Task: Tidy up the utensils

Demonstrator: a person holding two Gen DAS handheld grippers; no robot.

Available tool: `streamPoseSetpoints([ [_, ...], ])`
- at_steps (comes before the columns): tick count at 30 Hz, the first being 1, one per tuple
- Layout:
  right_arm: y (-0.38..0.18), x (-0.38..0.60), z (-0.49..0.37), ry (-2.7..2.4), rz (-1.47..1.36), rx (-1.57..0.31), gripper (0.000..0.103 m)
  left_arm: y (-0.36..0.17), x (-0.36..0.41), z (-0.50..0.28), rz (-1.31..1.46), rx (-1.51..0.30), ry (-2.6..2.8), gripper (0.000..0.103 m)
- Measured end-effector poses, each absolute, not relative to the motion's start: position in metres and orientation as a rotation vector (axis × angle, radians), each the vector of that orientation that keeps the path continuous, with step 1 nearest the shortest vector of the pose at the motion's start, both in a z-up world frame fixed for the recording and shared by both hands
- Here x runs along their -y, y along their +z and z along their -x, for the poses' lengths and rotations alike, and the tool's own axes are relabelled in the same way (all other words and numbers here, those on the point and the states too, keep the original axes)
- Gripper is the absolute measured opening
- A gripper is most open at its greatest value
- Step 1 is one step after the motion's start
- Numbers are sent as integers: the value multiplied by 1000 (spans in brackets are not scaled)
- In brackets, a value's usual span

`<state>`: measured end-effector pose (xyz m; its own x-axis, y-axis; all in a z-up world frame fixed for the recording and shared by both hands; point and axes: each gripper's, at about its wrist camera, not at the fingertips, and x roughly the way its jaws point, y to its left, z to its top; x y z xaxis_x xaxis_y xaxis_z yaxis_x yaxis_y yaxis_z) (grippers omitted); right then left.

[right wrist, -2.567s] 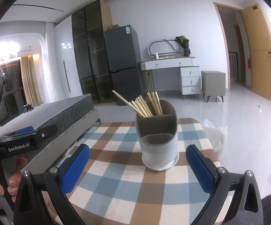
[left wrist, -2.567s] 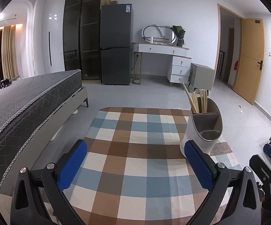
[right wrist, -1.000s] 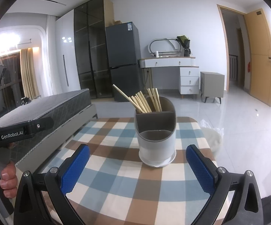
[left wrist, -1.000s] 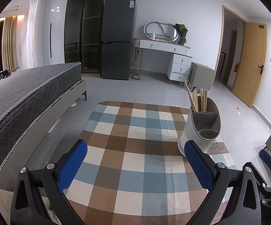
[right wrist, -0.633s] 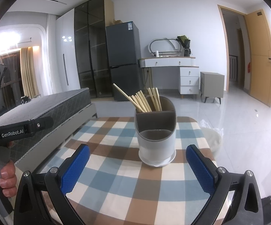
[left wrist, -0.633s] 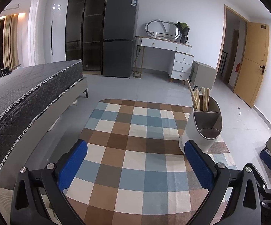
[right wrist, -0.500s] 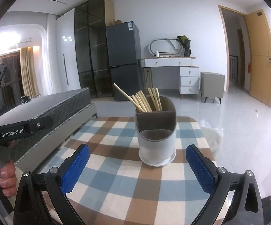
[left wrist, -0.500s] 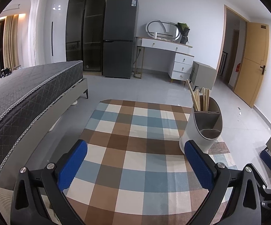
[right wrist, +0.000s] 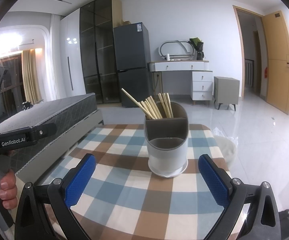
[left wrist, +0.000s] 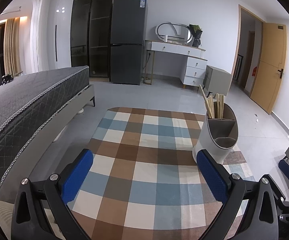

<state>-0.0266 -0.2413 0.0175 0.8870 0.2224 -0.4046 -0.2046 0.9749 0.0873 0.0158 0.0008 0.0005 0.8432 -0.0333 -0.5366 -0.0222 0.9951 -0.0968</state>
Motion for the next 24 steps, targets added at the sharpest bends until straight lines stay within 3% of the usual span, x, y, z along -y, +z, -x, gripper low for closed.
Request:
streamPoseSetpoints([
  [24, 17, 241, 27, 224, -38, -428, 103, -2, -3, -19, 101, -586, 21, 101],
])
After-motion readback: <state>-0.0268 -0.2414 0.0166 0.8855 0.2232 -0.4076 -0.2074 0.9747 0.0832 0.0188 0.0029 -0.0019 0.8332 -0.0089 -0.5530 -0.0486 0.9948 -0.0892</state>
